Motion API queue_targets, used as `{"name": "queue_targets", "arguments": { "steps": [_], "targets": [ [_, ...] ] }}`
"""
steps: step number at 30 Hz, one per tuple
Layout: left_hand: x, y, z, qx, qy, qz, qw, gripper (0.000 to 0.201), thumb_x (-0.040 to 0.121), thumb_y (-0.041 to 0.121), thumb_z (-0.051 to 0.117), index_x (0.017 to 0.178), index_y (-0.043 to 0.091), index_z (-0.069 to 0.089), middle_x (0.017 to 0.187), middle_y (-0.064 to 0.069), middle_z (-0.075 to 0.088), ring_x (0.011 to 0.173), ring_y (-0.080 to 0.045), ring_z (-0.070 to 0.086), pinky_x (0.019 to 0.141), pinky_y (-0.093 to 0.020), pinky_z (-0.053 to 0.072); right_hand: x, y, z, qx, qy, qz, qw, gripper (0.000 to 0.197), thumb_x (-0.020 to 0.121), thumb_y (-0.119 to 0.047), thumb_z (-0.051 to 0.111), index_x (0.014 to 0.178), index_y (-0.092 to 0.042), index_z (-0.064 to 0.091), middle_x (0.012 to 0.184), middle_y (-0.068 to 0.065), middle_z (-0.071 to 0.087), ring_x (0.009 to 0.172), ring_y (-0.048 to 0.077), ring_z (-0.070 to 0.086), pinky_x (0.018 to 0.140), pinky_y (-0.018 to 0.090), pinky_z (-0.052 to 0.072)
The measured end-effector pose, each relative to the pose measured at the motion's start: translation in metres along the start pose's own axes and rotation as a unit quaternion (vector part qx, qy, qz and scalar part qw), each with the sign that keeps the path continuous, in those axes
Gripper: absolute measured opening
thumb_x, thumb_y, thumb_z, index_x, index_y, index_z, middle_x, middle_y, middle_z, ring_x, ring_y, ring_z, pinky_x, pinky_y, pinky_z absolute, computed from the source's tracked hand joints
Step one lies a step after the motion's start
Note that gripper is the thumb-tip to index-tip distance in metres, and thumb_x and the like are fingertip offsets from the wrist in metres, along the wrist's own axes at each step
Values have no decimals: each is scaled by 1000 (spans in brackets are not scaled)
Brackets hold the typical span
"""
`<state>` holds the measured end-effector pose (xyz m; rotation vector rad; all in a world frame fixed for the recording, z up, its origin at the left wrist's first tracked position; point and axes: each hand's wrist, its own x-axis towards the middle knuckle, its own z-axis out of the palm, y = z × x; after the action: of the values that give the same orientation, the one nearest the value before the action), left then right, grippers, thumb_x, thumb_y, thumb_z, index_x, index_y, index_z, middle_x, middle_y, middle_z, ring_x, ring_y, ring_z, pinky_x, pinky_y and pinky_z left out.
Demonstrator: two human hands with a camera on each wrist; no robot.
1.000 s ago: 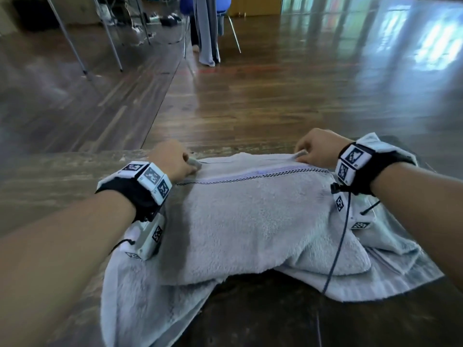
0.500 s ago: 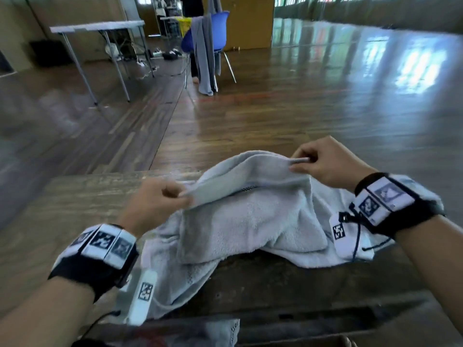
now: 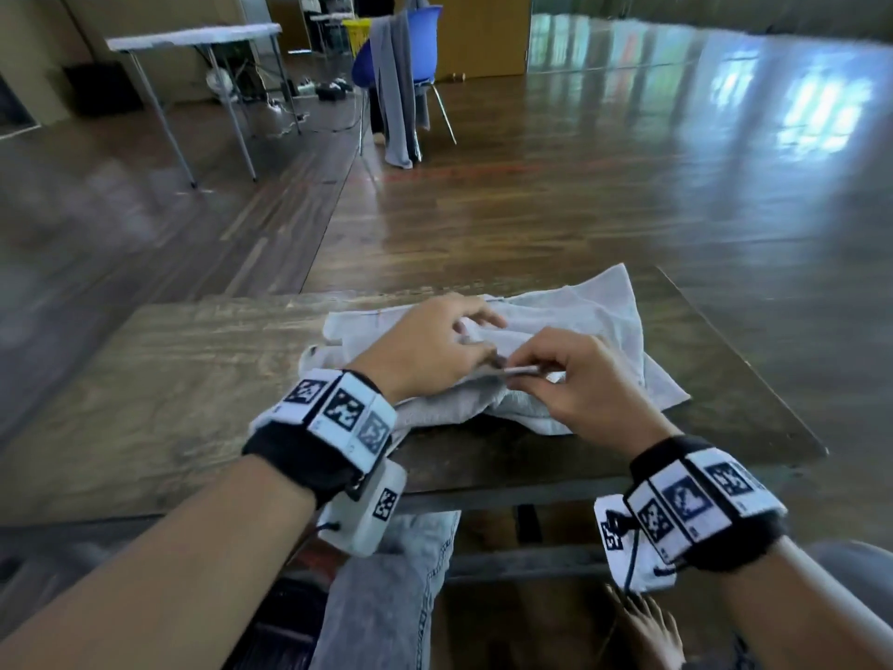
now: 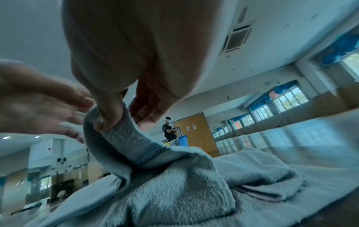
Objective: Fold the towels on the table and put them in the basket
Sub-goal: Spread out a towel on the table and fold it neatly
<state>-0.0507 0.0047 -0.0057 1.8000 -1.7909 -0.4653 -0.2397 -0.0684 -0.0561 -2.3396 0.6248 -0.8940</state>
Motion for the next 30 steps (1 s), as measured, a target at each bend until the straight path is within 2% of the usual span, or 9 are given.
{"name": "queue_targets", "arguments": {
  "steps": [4, 7, 10, 13, 15, 18, 20, 25, 30],
  "targets": [
    [5, 11, 10, -3, -47, -13, 999, 18, 88, 35, 70, 97, 21, 75, 89, 9, 72, 80, -1, 64, 66, -12, 45, -6, -1, -10, 12, 42, -36, 998, 15, 78, -3, 82, 87, -14, 76, 83, -3, 72, 78, 15, 67, 70, 40, 53],
    [4, 19, 14, -17, -21, 8, 1000, 15, 88, 32, 71, 88, 18, 78, 74, 11, 71, 67, 4, 63, 61, -8, 45, -9, -4, -13, 22, 63, -36, 997, 14, 77, -3, 83, 85, -11, 74, 82, -2, 71, 77, 15, 68, 72, 43, 55],
    [6, 22, 18, -30, 103, -17, 994, 13, 87, 21, 70, 79, 15, 77, 72, 4, 73, 67, -6, 67, 66, -26, 53, -8, -4, -16, 50, 128, -5, 990, 18, 77, -10, 86, 81, -11, 68, 74, -3, 70, 68, 15, 68, 67, 39, 58],
    [8, 20, 23, -45, 189, -54, 979, 15, 86, 16, 65, 77, 7, 72, 75, -7, 73, 73, -26, 68, 70, -41, 55, -8, 0, -20, 64, 156, 19, 986, 20, 73, -15, 90, 77, -12, 70, 67, -9, 70, 61, 6, 68, 59, 18, 54],
    [6, 22, 30, -54, 150, -33, 987, 14, 86, 17, 67, 78, 7, 71, 74, -8, 72, 69, -24, 67, 68, -42, 57, -9, 2, -19, 89, 149, 35, 984, 16, 72, -9, 89, 77, -9, 74, 68, -9, 72, 63, 0, 69, 62, 13, 53],
    [2, 25, 36, -80, 114, -7, 990, 12, 89, 31, 69, 81, 23, 74, 71, 1, 73, 57, -5, 63, 61, -28, 55, -6, 4, -18, 116, 138, 66, 981, 14, 77, 0, 82, 85, -9, 76, 73, -7, 75, 70, 2, 72, 70, 18, 58],
    [3, 24, 39, -90, 114, -9, 989, 12, 90, 34, 69, 82, 27, 75, 69, 3, 73, 54, -2, 61, 59, -25, 52, -5, 4, -17, 101, 136, 70, 983, 15, 79, 0, 80, 87, -11, 73, 74, -6, 74, 71, 3, 72, 71, 19, 58],
    [6, 24, 40, -79, 95, -2, 992, 20, 93, 34, 65, 87, 20, 78, 66, 11, 70, 55, 5, 58, 60, -17, 44, -5, 3, -19, 78, 155, 48, 984, 12, 81, 1, 76, 83, -11, 75, 77, -11, 73, 74, -1, 70, 72, 13, 53],
    [5, 28, 39, -61, 78, 15, 995, 20, 93, 31, 65, 85, 19, 79, 69, 5, 73, 56, 4, 60, 58, -13, 44, -5, 2, -19, 67, 175, 42, 981, 11, 83, -1, 75, 82, -12, 77, 79, -10, 74, 78, 1, 70, 74, 11, 52]
  ]
}}
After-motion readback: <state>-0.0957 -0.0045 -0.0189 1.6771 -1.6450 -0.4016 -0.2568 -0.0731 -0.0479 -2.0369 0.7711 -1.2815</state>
